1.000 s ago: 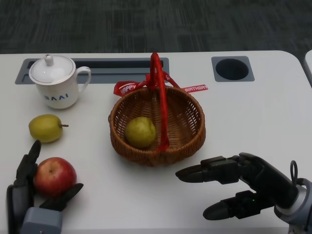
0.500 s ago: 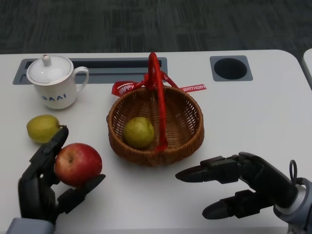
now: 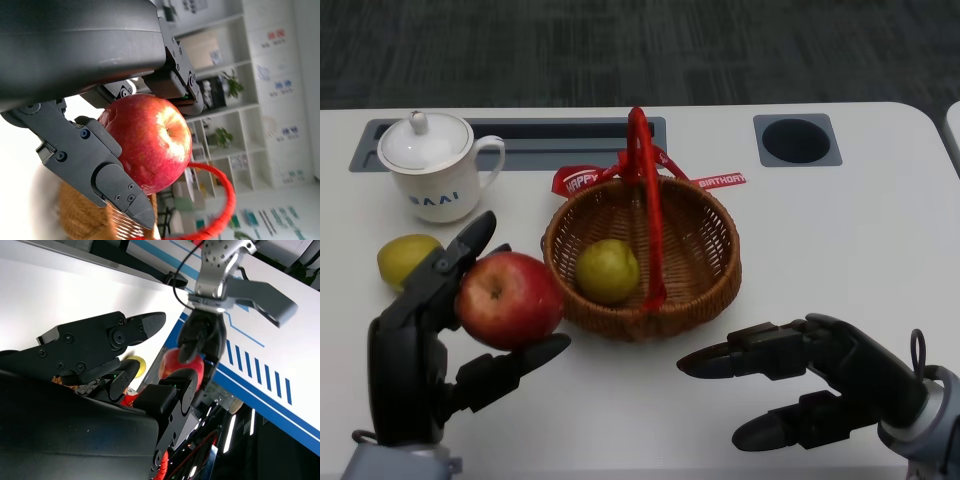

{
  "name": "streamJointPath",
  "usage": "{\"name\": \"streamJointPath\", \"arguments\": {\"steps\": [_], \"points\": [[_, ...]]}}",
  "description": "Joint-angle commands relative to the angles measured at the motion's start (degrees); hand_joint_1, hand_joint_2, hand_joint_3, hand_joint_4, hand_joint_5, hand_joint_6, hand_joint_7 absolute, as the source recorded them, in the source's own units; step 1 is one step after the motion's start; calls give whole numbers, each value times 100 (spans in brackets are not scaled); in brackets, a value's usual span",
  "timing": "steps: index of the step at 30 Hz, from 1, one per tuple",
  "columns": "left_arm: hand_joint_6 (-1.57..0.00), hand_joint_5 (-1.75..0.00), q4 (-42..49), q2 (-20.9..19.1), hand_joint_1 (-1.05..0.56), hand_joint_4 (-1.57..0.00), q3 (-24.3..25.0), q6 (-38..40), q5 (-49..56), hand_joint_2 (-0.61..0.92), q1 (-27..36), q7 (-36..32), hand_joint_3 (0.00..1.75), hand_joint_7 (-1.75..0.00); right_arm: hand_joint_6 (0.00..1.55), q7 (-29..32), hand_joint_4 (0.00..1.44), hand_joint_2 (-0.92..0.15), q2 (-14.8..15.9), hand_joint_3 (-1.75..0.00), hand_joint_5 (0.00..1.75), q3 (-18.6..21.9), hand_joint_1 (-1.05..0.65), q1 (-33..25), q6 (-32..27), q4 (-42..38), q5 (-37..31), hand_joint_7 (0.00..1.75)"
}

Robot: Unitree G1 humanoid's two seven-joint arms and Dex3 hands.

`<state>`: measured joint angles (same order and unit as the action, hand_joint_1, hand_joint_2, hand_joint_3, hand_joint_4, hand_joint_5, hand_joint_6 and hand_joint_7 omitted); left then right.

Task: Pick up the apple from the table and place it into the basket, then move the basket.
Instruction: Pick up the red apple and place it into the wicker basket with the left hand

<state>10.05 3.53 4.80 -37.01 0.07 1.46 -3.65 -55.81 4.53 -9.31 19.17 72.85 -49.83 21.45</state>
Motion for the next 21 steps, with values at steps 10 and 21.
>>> {"name": "streamJointPath", "arguments": {"steps": [10,21], "points": [[-110,-1,-459,-513,-14,-128,-1,1129,-277,85,-1175,518,0,0,75,-152,80,-92,-19,-1,0,-8,-38,-133,-121,95,30,0],[-110,-1,2020,-581,-16,-127,53,976,-290,84,-2700,739,0,0,75,-28,79,-92,5,-2,0,-9,-39,-362,-147,337,-103,0]]}}
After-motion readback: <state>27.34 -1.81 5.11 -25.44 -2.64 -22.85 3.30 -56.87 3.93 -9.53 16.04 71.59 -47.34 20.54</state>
